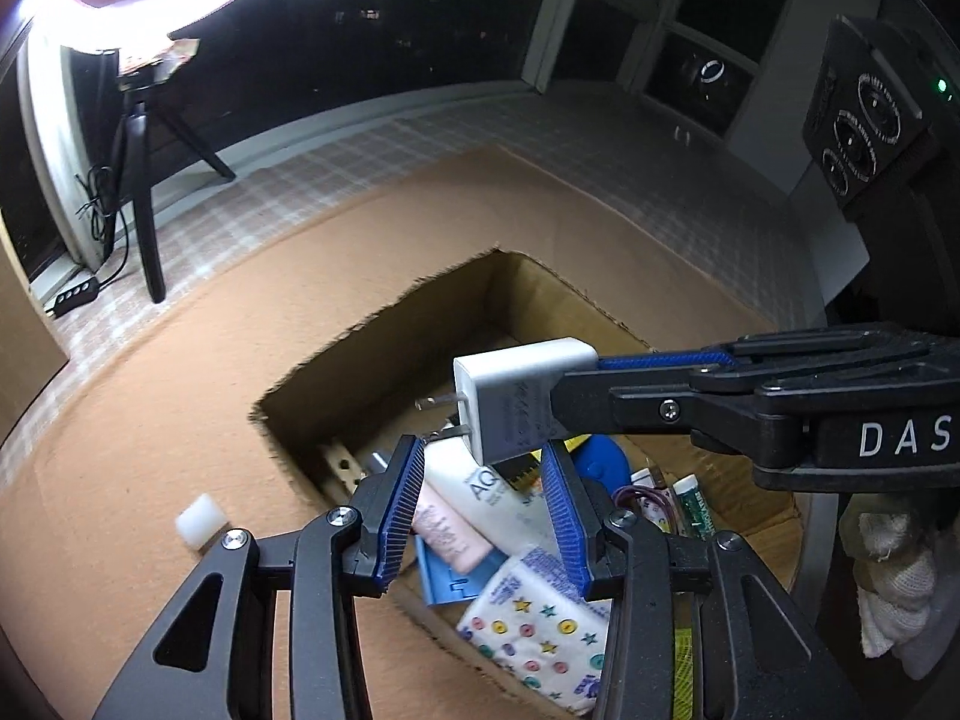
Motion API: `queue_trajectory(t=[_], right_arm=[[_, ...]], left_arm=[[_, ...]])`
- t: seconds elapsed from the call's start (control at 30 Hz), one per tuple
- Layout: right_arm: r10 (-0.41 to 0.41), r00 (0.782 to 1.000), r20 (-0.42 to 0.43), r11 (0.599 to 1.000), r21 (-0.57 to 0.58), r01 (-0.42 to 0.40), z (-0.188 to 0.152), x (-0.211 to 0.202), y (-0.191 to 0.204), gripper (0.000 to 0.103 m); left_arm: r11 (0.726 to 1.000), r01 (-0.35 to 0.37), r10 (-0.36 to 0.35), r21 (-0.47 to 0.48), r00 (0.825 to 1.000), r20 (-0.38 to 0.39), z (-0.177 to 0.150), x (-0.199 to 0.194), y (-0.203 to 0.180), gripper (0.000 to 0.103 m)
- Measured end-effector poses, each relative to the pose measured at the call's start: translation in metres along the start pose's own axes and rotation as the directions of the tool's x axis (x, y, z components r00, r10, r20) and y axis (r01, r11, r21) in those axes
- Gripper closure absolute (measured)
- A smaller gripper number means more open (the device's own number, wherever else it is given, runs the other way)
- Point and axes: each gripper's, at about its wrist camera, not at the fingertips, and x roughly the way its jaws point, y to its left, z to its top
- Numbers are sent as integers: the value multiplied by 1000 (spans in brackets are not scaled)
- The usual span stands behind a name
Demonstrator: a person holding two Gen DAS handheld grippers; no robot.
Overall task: Organize objects
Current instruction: 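Open the right tool to drop the charger into the box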
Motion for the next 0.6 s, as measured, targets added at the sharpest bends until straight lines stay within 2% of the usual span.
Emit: queue_trajectory(t=[0.23,0.5,0.6], right_arm=[[-45,999,23,998,-36,46,-3,-12,0,79],[-72,996,50,991,-112,78,-24,-22,24,77],[-66,996,64,989,-126,73,-38,-30,34,75]], left_arm=[[1000,-24,24,-11,1000,-8,-1,-7,3,59],[995,-87,87,-43,996,-4,-22,-42,37,58],[991,-110,108,-73,994,-26,-34,-54,55,53]])
